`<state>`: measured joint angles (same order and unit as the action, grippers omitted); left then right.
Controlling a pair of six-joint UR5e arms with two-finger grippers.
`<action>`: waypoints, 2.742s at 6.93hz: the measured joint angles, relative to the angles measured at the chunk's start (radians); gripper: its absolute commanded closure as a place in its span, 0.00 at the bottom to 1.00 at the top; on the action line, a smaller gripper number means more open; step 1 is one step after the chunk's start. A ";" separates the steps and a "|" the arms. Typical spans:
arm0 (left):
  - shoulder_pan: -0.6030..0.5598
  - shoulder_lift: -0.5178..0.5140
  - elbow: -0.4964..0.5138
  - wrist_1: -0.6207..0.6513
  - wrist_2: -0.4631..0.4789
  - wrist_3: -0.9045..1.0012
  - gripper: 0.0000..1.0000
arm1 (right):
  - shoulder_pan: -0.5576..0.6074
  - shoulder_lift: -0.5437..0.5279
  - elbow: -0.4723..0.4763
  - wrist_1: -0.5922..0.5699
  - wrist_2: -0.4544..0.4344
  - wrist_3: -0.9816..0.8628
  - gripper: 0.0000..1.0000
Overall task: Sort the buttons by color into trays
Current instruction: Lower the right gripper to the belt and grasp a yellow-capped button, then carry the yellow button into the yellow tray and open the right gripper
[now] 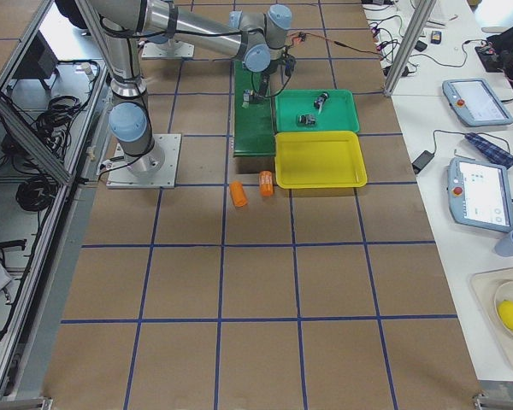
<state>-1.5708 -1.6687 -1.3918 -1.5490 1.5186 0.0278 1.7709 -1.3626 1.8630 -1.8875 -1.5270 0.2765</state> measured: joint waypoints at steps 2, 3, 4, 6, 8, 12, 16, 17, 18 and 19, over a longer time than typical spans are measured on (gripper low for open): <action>0.000 0.000 0.000 0.000 0.000 0.000 0.00 | 0.001 0.013 0.028 -0.013 0.002 -0.028 0.17; 0.000 0.000 -0.001 0.002 0.000 0.000 0.00 | 0.001 0.018 0.032 -0.013 0.005 -0.029 0.75; 0.000 0.000 -0.003 0.006 0.000 0.000 0.00 | 0.000 0.021 0.034 -0.012 0.016 -0.027 1.00; 0.000 0.000 -0.007 0.016 0.000 0.000 0.00 | -0.001 0.019 0.033 -0.002 0.031 -0.022 1.00; 0.000 0.000 -0.013 0.033 0.000 0.000 0.00 | -0.007 0.006 0.028 0.003 0.026 -0.021 1.00; -0.004 0.000 -0.017 0.041 0.000 0.000 0.00 | -0.210 -0.099 -0.032 -0.048 -0.056 -0.125 1.00; -0.003 -0.001 -0.017 0.043 -0.002 0.000 0.00 | -0.398 0.109 -0.122 -0.265 -0.126 -0.412 0.35; -0.003 -0.001 -0.017 0.043 -0.001 0.000 0.00 | -0.417 0.142 -0.139 -0.273 -0.135 -0.454 0.00; -0.003 -0.001 -0.018 0.043 -0.001 0.000 0.00 | -0.426 0.156 -0.144 -0.278 -0.135 -0.479 0.00; -0.003 0.000 -0.018 0.043 0.000 0.000 0.00 | -0.429 0.155 -0.147 -0.279 -0.134 -0.488 0.00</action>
<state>-1.5739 -1.6692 -1.4101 -1.5064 1.5182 0.0276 1.3416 -1.2077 1.7160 -2.1664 -1.6613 -0.2117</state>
